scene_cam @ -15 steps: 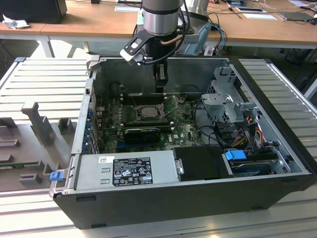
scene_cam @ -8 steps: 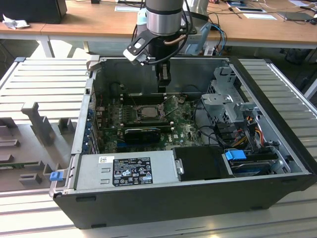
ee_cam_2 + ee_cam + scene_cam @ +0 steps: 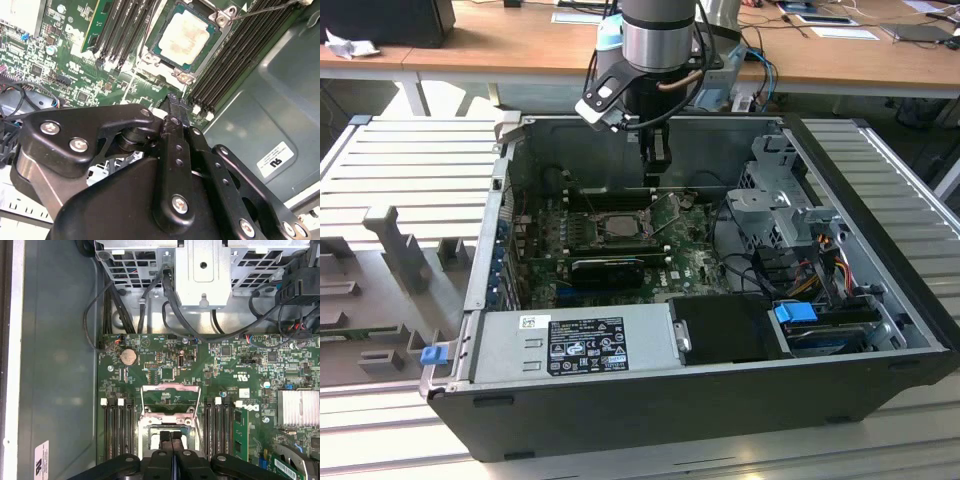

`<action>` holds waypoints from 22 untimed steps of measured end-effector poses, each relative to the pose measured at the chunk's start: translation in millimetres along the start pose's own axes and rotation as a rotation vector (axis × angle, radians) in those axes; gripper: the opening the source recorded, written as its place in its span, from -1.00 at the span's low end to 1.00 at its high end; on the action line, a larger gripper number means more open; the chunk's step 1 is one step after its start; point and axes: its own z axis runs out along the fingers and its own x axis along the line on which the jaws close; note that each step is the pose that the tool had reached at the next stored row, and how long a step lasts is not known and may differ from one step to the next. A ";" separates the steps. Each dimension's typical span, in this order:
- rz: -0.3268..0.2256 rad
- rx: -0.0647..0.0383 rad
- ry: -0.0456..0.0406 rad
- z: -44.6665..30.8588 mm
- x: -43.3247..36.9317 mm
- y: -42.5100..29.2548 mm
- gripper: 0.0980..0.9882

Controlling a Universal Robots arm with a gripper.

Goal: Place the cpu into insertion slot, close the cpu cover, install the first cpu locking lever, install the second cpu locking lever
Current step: 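Close the cpu cover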

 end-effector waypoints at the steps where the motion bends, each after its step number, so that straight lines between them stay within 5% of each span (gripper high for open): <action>1: -0.001 0.000 0.0001 0.2 0.0 2.0 -0.98; 22: -0.005 0.006 -0.0002 2.3 0.4 37.1 -0.98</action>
